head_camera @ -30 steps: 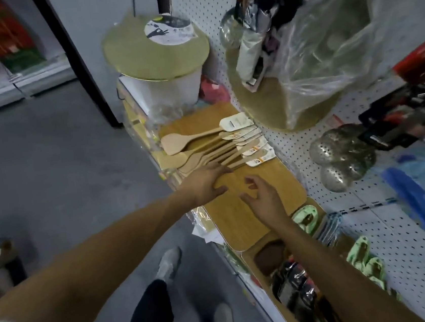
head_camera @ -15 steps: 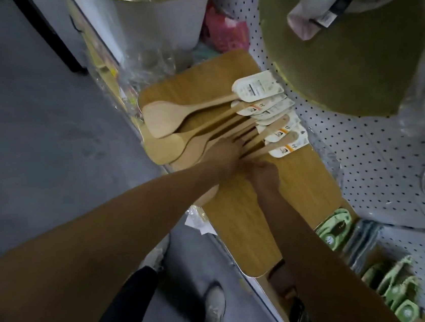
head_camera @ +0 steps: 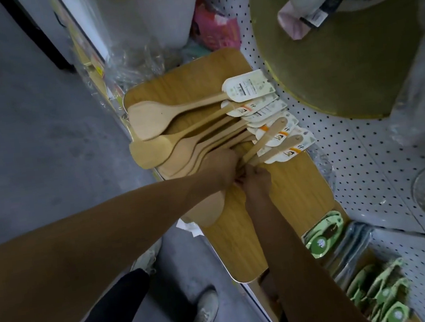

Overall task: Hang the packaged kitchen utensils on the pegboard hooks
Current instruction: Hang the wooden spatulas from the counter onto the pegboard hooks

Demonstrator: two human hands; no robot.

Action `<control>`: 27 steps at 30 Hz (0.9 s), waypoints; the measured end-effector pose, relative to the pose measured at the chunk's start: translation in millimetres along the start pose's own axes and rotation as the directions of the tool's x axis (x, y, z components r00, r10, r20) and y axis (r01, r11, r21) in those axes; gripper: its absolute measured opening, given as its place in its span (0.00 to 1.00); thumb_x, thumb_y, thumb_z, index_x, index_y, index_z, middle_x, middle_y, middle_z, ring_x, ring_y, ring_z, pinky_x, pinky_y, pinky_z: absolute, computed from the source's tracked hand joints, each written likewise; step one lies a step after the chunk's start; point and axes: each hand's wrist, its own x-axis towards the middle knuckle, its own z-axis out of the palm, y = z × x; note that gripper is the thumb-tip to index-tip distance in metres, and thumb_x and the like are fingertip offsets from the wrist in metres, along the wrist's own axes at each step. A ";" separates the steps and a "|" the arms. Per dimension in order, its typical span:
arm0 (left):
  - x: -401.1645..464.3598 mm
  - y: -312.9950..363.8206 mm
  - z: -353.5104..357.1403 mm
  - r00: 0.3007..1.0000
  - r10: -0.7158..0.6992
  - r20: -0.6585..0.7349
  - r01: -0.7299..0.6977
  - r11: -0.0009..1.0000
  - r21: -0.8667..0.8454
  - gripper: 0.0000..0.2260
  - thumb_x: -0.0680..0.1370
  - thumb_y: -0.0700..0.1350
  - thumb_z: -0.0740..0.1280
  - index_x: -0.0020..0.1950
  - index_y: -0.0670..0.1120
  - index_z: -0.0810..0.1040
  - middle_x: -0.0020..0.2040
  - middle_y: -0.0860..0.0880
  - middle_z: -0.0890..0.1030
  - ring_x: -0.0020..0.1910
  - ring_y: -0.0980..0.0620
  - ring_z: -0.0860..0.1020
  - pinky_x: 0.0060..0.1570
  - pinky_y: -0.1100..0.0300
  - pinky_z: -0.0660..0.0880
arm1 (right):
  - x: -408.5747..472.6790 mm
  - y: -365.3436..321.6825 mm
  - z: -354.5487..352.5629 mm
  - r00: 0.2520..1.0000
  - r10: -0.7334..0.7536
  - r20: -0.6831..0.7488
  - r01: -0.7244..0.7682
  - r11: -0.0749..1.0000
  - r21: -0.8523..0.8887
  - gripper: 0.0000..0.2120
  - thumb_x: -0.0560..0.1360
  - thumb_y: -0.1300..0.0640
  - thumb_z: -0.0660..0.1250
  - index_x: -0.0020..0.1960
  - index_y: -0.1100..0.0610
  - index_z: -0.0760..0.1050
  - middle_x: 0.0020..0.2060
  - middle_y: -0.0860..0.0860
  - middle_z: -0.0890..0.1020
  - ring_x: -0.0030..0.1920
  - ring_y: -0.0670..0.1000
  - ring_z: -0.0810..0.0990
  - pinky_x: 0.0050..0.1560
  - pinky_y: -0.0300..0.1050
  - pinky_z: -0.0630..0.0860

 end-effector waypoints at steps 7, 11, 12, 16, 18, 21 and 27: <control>-50.9 38.2 17.2 0.997 0.044 0.062 -0.035 0.989 -0.145 0.16 0.78 0.50 0.68 0.64 0.45 0.78 0.60 0.47 0.82 0.58 0.46 0.79 0.54 0.57 0.76 | -69.8 14.3 -55.9 0.998 -0.039 -0.051 0.046 0.988 0.148 0.06 0.79 0.67 0.59 0.43 0.63 0.68 0.40 0.60 0.76 0.40 0.58 0.78 0.40 0.56 0.80; -90.2 61.6 26.6 0.993 0.002 0.118 0.023 0.978 -0.205 0.18 0.77 0.44 0.69 0.67 0.46 0.76 0.62 0.48 0.81 0.60 0.47 0.78 0.52 0.60 0.72 | -105.4 32.4 -91.6 0.999 -0.028 -0.046 0.031 0.997 0.068 0.03 0.77 0.62 0.64 0.44 0.59 0.72 0.44 0.65 0.81 0.44 0.64 0.82 0.45 0.62 0.82; -101.2 68.2 28.7 0.993 -0.013 0.120 0.040 0.975 -0.217 0.18 0.77 0.43 0.69 0.67 0.46 0.76 0.62 0.48 0.80 0.61 0.48 0.77 0.53 0.61 0.71 | -114.9 35.2 -101.6 0.999 -0.028 -0.043 0.030 0.998 0.048 0.02 0.77 0.62 0.64 0.46 0.61 0.74 0.45 0.66 0.81 0.44 0.64 0.83 0.44 0.64 0.82; -149.4 95.1 39.8 0.995 -0.066 0.079 0.086 0.954 -0.289 0.17 0.76 0.41 0.71 0.65 0.46 0.76 0.59 0.48 0.81 0.58 0.48 0.77 0.47 0.63 0.68 | -156.9 42.3 -143.7 0.998 -0.059 0.004 0.059 0.998 0.026 0.06 0.77 0.64 0.63 0.49 0.68 0.74 0.43 0.64 0.81 0.41 0.63 0.83 0.41 0.54 0.83; -176.8 109.4 45.7 0.996 -0.081 0.042 0.089 0.947 -0.308 0.16 0.75 0.41 0.72 0.63 0.46 0.77 0.57 0.48 0.81 0.56 0.48 0.78 0.45 0.63 0.67 | -180.1 46.5 -164.6 0.996 -0.081 0.030 0.080 0.997 0.006 0.04 0.78 0.64 0.63 0.45 0.63 0.74 0.40 0.62 0.81 0.39 0.60 0.83 0.38 0.50 0.83; -217.5 132.6 51.7 0.995 -0.096 -0.024 0.083 0.937 -0.338 0.16 0.74 0.42 0.74 0.61 0.45 0.78 0.54 0.48 0.81 0.50 0.50 0.77 0.43 0.62 0.67 | -212.4 55.6 -196.2 0.988 -0.125 0.095 0.127 0.992 -0.014 0.07 0.78 0.64 0.63 0.41 0.59 0.71 0.37 0.59 0.79 0.36 0.58 0.83 0.41 0.54 0.83; -297.0 182.6 61.9 0.988 -0.126 -0.091 0.077 0.906 -0.416 0.13 0.74 0.40 0.75 0.56 0.44 0.78 0.46 0.49 0.80 0.39 0.49 0.78 0.39 0.55 0.76 | -277.4 70.9 -258.9 0.964 -0.179 0.194 0.185 0.983 -0.009 0.07 0.79 0.66 0.64 0.43 0.59 0.69 0.36 0.57 0.80 0.32 0.53 0.81 0.29 0.43 0.82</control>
